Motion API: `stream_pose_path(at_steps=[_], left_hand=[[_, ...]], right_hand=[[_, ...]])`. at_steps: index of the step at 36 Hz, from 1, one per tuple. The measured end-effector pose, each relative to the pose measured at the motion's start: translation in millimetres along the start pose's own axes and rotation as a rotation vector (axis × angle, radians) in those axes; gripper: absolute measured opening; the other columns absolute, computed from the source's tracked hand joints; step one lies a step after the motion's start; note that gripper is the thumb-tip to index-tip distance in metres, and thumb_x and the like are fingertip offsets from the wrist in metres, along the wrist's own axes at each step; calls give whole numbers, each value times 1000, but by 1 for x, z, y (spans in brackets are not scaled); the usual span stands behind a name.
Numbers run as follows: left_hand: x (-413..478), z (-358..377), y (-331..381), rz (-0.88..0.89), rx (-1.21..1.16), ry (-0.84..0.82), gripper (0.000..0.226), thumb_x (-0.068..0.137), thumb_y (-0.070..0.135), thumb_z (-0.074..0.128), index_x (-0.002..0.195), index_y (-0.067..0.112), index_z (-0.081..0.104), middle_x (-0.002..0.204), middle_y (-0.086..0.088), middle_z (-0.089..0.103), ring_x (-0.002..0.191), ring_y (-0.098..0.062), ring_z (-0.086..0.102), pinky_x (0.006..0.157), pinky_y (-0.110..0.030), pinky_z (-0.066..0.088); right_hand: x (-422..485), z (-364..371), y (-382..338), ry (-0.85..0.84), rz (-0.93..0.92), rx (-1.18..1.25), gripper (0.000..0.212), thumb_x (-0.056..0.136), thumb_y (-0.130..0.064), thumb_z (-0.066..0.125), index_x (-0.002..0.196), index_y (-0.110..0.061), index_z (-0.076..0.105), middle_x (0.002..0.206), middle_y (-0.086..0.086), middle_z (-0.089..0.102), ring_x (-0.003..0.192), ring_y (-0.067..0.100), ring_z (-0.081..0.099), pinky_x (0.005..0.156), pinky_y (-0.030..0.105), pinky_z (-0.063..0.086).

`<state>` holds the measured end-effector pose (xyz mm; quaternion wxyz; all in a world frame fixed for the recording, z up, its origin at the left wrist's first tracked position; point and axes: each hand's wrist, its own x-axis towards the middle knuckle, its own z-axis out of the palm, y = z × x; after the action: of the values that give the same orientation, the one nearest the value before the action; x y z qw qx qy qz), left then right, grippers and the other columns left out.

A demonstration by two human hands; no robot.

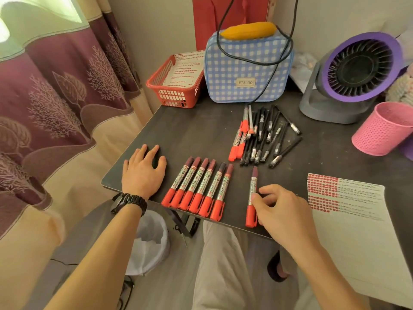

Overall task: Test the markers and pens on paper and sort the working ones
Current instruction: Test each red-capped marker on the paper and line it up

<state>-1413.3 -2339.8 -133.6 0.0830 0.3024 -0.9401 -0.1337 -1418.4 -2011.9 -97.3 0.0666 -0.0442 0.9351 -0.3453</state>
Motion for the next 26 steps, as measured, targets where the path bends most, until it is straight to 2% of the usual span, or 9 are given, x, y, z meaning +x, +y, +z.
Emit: stream_pose_path(at_steps=[2,7,10,16,21,26], left_hand=[[0,0,0,2,-2,5,56,101,58,32,153,38,37,164,2,28,153,-20,19,125,-48,11],[1,1,-1,15,7,18,55,101,57,33,152,37,39,163,0,31,152,-22,21,124,-49,14],[1,1,-1,20,4,23,55,101,56,34,152,36,40,163,-1,32,152,-22,23,124,-49,15],[1,1,-2,17,0,23,55,101,58,34,152,38,40,163,0,32,152,-22,22,124,-49,14],[1,1,-3,15,0,21,56,100,59,33,152,38,39,163,1,31,152,-22,22,125,-48,13],[2,1,-2,15,0,18,56,101,59,32,152,38,39,163,1,31,152,-21,22,125,-48,13]], right_hand=[[-3,3,1,-10,6,31,21,92,-50,65,105,-34,66,63,-22,69,77,3,67,67,27,45],[-4,8,-5,-61,21,120,15,90,-43,71,100,-34,64,63,-29,68,72,6,70,79,36,57],[-4,12,-13,-90,3,149,26,90,-42,71,111,-28,66,66,-22,71,70,6,71,79,39,59],[-5,18,-24,-139,-42,129,40,91,-47,69,124,-25,64,79,-18,75,82,5,73,87,38,57],[-3,21,-26,-143,-43,134,40,90,-49,70,123,-27,64,79,-20,74,81,3,72,87,37,57],[-2,23,-24,-146,-27,217,40,88,-49,71,120,-26,64,72,-25,72,72,2,72,80,39,61]])
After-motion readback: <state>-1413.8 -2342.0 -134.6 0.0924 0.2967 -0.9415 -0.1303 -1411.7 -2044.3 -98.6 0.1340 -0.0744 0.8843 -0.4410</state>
